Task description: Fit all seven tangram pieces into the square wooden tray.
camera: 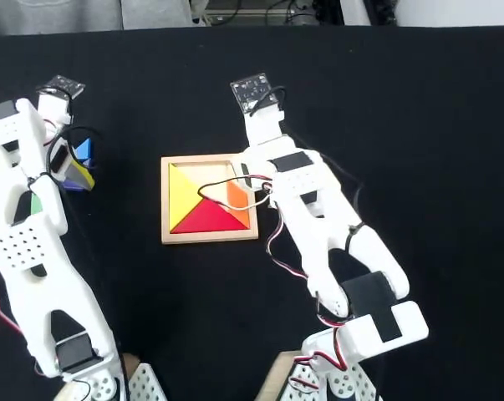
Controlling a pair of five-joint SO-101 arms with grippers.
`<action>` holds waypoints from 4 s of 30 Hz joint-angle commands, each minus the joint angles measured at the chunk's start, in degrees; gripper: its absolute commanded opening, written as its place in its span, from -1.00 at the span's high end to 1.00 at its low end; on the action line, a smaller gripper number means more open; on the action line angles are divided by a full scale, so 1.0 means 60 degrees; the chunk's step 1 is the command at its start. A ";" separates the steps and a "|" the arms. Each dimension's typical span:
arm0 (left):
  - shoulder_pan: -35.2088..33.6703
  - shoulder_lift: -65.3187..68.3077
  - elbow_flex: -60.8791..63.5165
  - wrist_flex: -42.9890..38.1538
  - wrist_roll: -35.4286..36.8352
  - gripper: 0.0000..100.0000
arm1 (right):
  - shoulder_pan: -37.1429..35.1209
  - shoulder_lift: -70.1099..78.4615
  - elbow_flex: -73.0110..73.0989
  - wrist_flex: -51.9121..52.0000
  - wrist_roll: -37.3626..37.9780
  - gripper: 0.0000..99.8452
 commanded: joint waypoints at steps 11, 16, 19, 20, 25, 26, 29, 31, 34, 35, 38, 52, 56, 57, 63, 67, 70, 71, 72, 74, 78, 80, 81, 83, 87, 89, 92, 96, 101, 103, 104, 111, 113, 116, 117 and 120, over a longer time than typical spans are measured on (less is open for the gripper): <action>0.0491 -0.0088 -0.0330 0.0249 -0.1538 0.38 | 0.0190 -0.0505 -0.0037 -0.0176 0.0103 0.98; 0.0462 -0.0088 0.0242 0.0396 -0.2505 0.43 | 0.0190 -0.0505 -0.0037 -0.0176 0.0103 0.98; 0.0388 -0.0103 0.0491 0.0381 -0.3150 0.48 | 0.0190 -0.0505 -0.0037 -0.0176 0.0103 0.98; 0.0359 -0.0103 0.0505 0.0337 -0.3209 0.48 | 0.0190 -0.0505 -0.0037 -0.0176 0.0103 0.98; 0.0242 -0.0117 0.0505 0.0322 -0.3736 0.48 | 0.0190 -0.0505 -0.0037 -0.0176 0.0103 0.98; 0.0242 -0.0117 0.0505 0.0322 -0.3766 0.48 | 0.0190 -0.0505 -0.0037 -0.0176 0.0103 0.98; 0.0227 -0.0117 0.0505 0.0337 -0.3766 0.49 | 0.0190 -0.0505 -0.0037 -0.0176 0.0103 0.98; 0.0212 -0.0161 0.0505 0.0366 -0.3751 0.49 | 0.0190 -0.0505 -0.0037 -0.0176 0.0103 0.98; 0.0183 -0.0220 0.0505 0.0469 -0.3678 0.49 | 0.0190 -0.0505 -0.0022 -0.0176 0.0103 0.98; 0.0183 -0.0220 0.0447 0.0601 -0.3502 0.49 | 0.0190 -0.0505 -0.0022 -0.0176 0.0103 0.98; 0.0227 -0.0220 -0.0168 0.1436 -0.3136 0.49 | 0.0190 -0.0505 -0.0022 -0.0176 0.0103 0.98; 0.0286 -0.0103 -0.1121 0.2330 -0.3106 0.68 | 0.0176 -0.0505 -0.0022 -0.0176 0.0103 0.98; 0.0286 -0.0103 -0.1121 0.2330 -0.3121 0.53 | 0.0176 -0.0505 -0.0022 -0.0176 0.0103 0.98; 0.0286 -0.0103 -0.1121 0.2344 -0.3106 0.50 | 0.0176 -0.0505 -0.0022 -0.0176 0.0103 0.98; 0.0462 -0.0103 -0.1194 0.2886 -0.3062 0.47 | 0.0176 -0.0505 -0.0022 -0.0176 0.0103 0.98; 0.0535 -0.0015 -0.1077 0.2476 -0.3062 0.47 | 0.0176 -0.0505 -0.0022 -0.0176 0.0103 0.98; 0.0505 0.0381 -0.0989 0.1656 -0.3048 0.47 | 0.0176 -0.0505 -0.0022 -0.0176 0.0103 0.98; 0.0476 0.0513 -0.1004 0.1480 -0.3048 0.47 | 0.0176 -0.0505 -0.0022 -0.0176 0.0103 0.98; 0.0462 0.0630 -0.1004 0.1407 -0.3048 0.47 | 0.0176 -0.0505 -0.0022 -0.0176 0.0103 0.98; 0.0476 0.0821 -0.1004 0.1407 -0.3048 0.50 | 0.0176 -0.0505 -0.0022 -0.0176 0.0103 0.98; 0.0520 0.0908 -0.0960 0.1407 -0.3048 0.60 | 0.0176 -0.0505 -0.0037 -0.0176 0.0103 0.98; 0.0520 0.0894 -0.0974 0.1436 -0.3033 0.62 | 0.0176 -0.0505 -0.0037 -0.0176 0.0103 0.98; 0.0535 0.0894 -0.1018 0.1538 -0.3033 0.62 | 0.0176 -0.0505 -0.0037 -0.0176 0.0103 0.98; 0.0564 0.0894 -0.1238 0.1905 -0.3033 0.62 | 0.0176 -0.0505 -0.0037 -0.0176 0.0103 0.98; 0.0696 0.0894 -0.2308 0.2989 -0.2960 0.62 | 0.0176 -0.0505 -0.0037 -0.0176 0.0103 0.98; 0.0784 0.0894 -0.2908 0.3165 -0.2447 0.62 | 0.0176 -0.0505 -0.0037 -0.0176 0.0103 0.98; 0.0828 0.0894 -0.3568 0.3165 -0.1495 0.62 | 0.0176 -0.0505 -0.0037 -0.0176 0.0103 0.98; 0.0828 0.0996 -0.3568 0.3165 -0.1465 0.73 | 0.0176 -0.0505 -0.0037 -0.0176 0.0103 0.98; 0.1004 0.0923 -0.3216 0.3165 -0.1568 0.82 | 0.0176 -0.0505 -0.0051 -0.0176 0.0103 0.98; 0.1033 0.0894 -0.3231 0.3165 -0.1553 0.82 | 0.0176 -0.0505 -0.0051 -0.0176 0.0103 0.98; 0.1062 0.0894 -0.3231 0.3165 -0.1553 0.82 | 0.0176 -0.0505 -0.0051 -0.0176 0.0103 0.98; 0.1092 0.0864 -0.3245 0.3179 -0.1333 0.90 | 0.0176 -0.0505 -0.0051 -0.0176 0.0103 0.98; 0.1297 0.0571 -0.3304 0.3179 -0.0513 0.94 | 0.0205 -0.0505 -0.0051 -0.0176 0.0103 0.98; 0.1663 -0.0366 -0.3216 0.3179 0.1538 0.94 | 0.0220 -0.0520 -0.0051 -0.0176 0.0103 0.98; 0.1810 -0.0747 -0.3114 0.3179 0.2183 0.94 | 0.0220 -0.0520 -0.0051 -0.0176 0.0103 0.98; 0.2352 -0.2095 -0.2352 0.3179 0.3707 0.94 | 0.0234 -0.0549 -0.0051 -0.0176 0.0103 0.98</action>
